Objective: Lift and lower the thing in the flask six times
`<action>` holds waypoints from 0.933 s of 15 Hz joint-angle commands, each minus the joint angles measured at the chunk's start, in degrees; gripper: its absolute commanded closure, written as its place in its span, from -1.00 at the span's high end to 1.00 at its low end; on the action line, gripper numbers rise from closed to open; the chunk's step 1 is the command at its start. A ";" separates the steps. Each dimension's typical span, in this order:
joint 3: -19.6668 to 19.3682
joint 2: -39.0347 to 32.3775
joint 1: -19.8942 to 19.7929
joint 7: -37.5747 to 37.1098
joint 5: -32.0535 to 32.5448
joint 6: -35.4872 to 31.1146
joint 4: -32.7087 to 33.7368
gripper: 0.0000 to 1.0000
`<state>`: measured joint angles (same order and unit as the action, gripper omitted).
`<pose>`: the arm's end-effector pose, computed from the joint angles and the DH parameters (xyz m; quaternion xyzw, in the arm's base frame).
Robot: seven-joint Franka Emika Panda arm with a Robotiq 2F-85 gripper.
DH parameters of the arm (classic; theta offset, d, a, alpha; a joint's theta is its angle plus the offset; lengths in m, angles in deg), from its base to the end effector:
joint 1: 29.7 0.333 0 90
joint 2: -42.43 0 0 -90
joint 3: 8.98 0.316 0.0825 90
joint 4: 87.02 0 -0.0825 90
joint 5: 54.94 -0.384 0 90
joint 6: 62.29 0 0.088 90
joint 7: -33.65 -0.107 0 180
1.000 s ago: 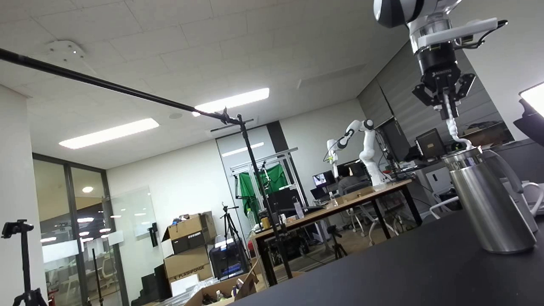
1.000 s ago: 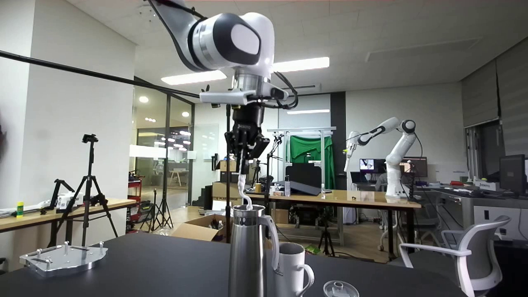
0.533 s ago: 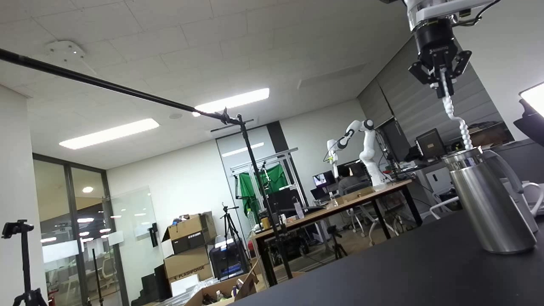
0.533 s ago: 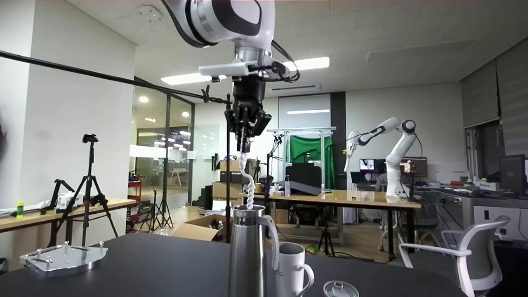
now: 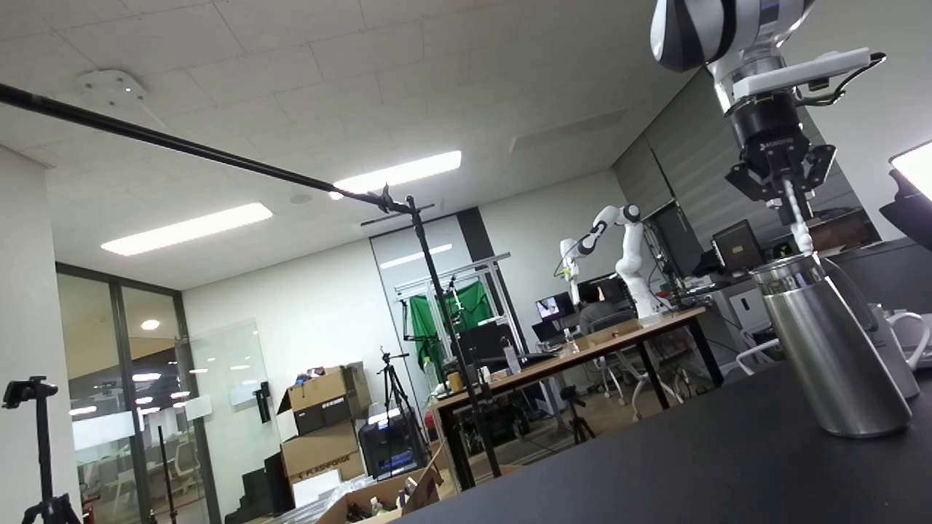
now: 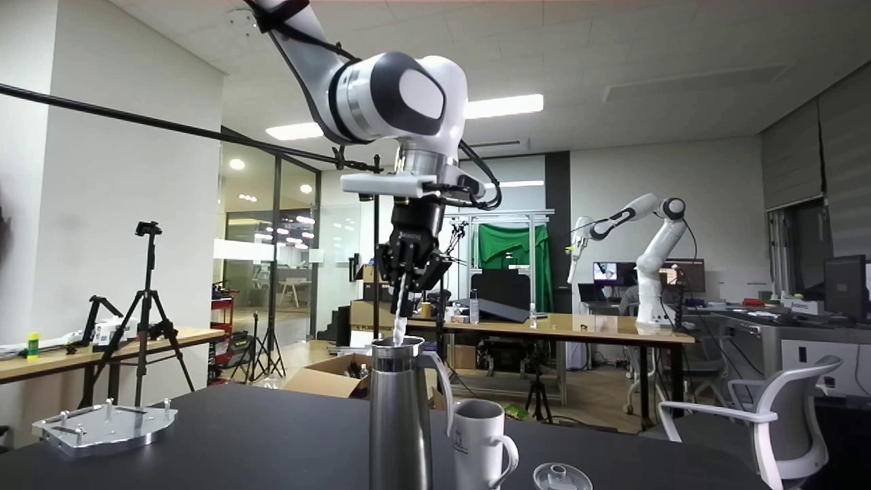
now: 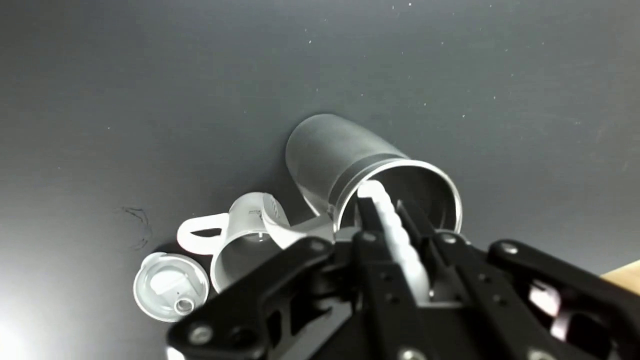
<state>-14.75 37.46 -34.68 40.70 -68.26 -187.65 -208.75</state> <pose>0.5447 -0.0944 0.3692 -0.9909 0.1001 -0.0029 0.0901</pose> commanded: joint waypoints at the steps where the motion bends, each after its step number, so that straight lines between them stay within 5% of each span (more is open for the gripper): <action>1: 0.54 3.56 -0.15 -0.41 1.90 3.23 1.22 -0.92; 7: 0.42 11.07 -0.06 -0.69 4.45 7.93 1.94 -0.92; 14: 0.38 0.94 0.19 -0.53 3.42 4.85 1.13 -0.92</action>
<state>-14.68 44.42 -34.69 40.80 -65.00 -181.73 -208.43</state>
